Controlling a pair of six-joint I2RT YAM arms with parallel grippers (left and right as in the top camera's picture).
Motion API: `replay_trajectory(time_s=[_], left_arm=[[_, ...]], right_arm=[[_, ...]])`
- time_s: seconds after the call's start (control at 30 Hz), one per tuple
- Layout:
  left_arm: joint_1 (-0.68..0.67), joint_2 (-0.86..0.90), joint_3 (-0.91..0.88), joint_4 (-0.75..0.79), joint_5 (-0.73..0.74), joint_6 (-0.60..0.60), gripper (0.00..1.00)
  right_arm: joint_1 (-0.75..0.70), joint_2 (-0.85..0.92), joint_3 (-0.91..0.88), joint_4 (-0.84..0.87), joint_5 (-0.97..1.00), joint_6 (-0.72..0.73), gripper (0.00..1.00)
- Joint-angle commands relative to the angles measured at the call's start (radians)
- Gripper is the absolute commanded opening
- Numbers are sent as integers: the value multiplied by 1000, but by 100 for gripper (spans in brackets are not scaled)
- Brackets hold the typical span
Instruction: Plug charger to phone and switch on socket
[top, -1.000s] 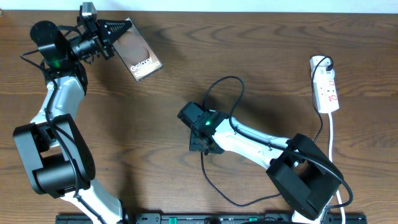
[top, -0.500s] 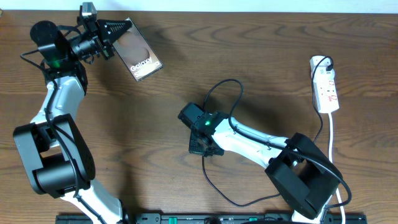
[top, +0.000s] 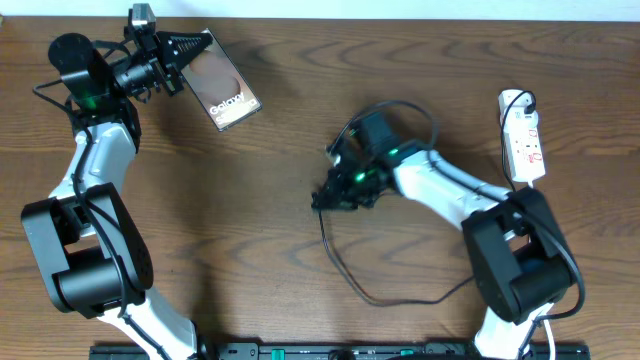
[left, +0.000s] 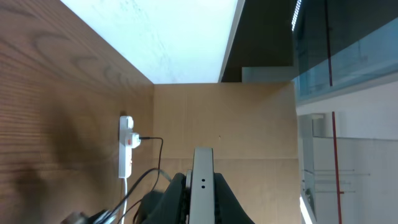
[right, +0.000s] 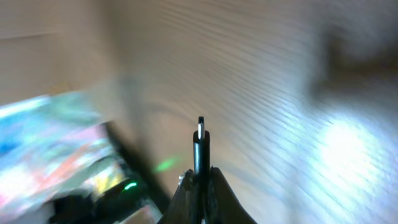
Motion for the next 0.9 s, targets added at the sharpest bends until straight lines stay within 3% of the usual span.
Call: replay_trajectory(time_s=[0.0, 0.07, 0.1, 0.43, 0.73, 0.87], left_arm=[[4, -13, 15, 10, 13, -1, 7], [4, -13, 15, 17, 17, 3, 8], [4, -13, 15, 35, 19, 3, 7], [-74, -13, 15, 264, 32, -36, 7], [-147, -13, 15, 272, 106, -35, 7], [-146, -13, 15, 272, 106, -35, 7]], right_arm=[[-113, 10, -2, 112, -491, -201, 7], [-158, 10, -2, 212, -696, -227, 8], [-176, 10, -2, 244, -704, -198, 6], [-156, 10, -2, 354, -704, -205, 3], [-74, 10, -2, 429, -697, -204, 2], [-72, 10, -2, 412, -508, -94, 1]])
